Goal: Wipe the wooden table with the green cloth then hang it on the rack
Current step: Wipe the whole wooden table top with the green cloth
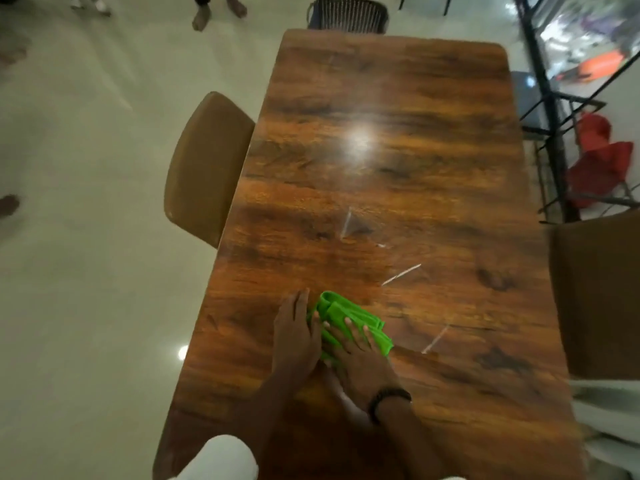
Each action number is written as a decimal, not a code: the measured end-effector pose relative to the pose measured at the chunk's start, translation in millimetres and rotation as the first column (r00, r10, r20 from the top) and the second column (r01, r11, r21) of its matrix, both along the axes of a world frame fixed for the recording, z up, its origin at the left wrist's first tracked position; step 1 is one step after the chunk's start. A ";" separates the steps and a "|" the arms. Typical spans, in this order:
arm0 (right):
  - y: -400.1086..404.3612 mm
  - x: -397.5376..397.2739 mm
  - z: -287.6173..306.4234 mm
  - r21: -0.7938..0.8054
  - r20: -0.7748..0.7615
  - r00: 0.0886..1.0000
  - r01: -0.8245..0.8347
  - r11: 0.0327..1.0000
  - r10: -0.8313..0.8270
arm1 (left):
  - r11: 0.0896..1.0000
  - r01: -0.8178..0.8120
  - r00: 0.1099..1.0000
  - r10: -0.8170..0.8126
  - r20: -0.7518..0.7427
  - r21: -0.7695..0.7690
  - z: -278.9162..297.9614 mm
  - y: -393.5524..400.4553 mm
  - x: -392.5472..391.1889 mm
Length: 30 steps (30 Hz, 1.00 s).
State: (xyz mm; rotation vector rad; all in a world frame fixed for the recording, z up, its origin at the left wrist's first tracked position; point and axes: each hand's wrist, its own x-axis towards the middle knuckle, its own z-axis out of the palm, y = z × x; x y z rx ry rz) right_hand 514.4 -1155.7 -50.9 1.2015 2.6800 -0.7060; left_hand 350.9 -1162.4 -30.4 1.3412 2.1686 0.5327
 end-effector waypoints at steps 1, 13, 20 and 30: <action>16.0 21.7 -1.8 0.009 0.025 0.999 0.039 0.999 -0.039 | 0.999 0.036 0.999 -0.036 -0.008 -0.003 -0.9 4.7 8.1; 68.4 70.7 -24.7 0.121 -0.022 0.969 0.246 0.962 -0.245 | 1.000 0.004 1.000 -0.004 -0.012 0.008 -10.5 45.5 58.8; 107.9 224.6 -23.0 0.103 -0.021 0.977 0.213 0.972 -0.212 | 0.987 0.152 0.985 -0.156 -0.078 -0.051 -9.5 53.9 118.0; 8.5 227.8 -9.8 -0.002 -0.020 0.966 0.258 0.966 -0.258 | 0.970 0.245 0.962 -0.242 -0.128 0.005 -17.1 76.2 190.3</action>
